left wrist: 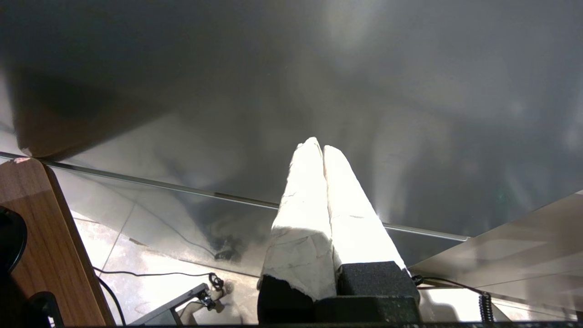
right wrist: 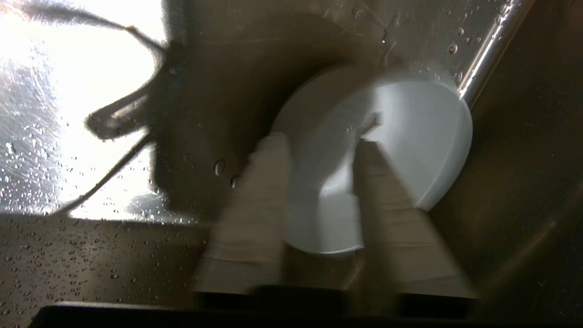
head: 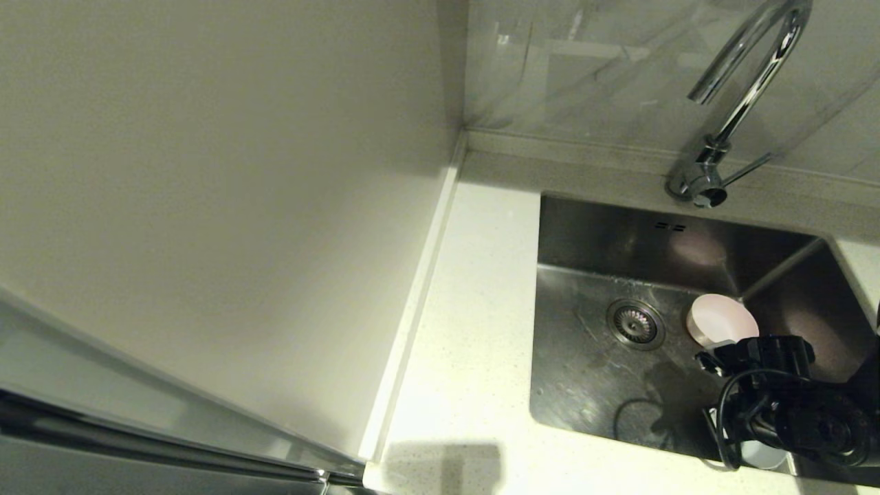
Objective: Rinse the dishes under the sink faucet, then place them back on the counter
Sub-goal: Put a bowl into the sink
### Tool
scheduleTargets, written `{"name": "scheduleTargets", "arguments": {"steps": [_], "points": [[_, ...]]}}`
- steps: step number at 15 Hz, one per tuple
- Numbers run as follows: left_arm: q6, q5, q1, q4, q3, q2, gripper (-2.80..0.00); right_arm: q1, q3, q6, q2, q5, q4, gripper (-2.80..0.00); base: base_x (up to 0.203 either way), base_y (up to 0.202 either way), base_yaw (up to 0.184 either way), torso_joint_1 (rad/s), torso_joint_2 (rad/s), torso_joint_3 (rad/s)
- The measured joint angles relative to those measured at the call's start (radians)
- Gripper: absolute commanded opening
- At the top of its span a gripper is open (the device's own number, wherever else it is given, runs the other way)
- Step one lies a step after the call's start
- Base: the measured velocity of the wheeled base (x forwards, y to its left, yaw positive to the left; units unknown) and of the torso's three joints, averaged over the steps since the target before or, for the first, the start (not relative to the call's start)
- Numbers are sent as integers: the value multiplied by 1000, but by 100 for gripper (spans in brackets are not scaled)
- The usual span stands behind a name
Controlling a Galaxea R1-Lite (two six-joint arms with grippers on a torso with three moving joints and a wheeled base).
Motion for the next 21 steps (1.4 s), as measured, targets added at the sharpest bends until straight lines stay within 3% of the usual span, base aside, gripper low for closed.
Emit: {"name": "scheduleTargets", "arguments": {"steps": [6,12,16,21], "points": [[0,0,0,0,0,0,-280,-4,29,12,-67,2,1,0,0,0,0,0,0,0],[0,0,0,0,0,0,-280,-116,59,27,-402,70,96,0,0,0,0,0,0,0],[-1,0,0,0,0,0,-280,-225,-137,47,-623,95,428,0,0,0,0,0,0,0],[0,0,0,0,0,0,-280,-387,-488,156,-688,69,1046,0,0,0,0,0,0,0]]}}
